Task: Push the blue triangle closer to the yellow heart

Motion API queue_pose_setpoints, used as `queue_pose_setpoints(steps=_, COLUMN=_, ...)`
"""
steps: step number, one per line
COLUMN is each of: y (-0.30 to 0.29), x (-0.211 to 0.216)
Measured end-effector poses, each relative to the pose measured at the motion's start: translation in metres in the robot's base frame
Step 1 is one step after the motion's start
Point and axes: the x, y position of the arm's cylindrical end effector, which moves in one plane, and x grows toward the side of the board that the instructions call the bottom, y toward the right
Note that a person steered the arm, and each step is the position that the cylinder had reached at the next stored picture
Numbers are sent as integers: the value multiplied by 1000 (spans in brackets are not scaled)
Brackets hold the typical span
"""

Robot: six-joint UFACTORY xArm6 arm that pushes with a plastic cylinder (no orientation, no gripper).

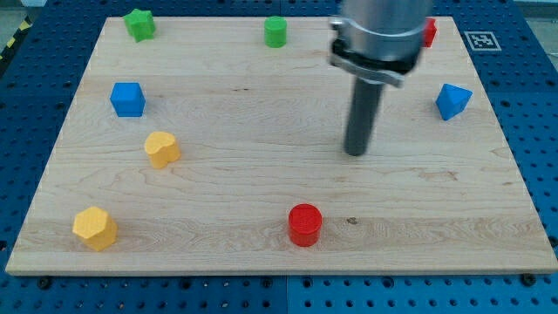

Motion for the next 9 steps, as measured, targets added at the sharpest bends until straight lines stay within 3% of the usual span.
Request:
queue_pose_setpoints(steps=3, y=196, x=8)
queue_pose_setpoints(steps=4, y=225, x=-2)
queue_pose_setpoints(steps=5, y=225, x=-12)
queue_pose_setpoints(steps=6, y=221, x=-62)
queue_pose_setpoints(steps=7, y=215, x=-76)
queue_pose_setpoints(steps=9, y=138, x=-88)
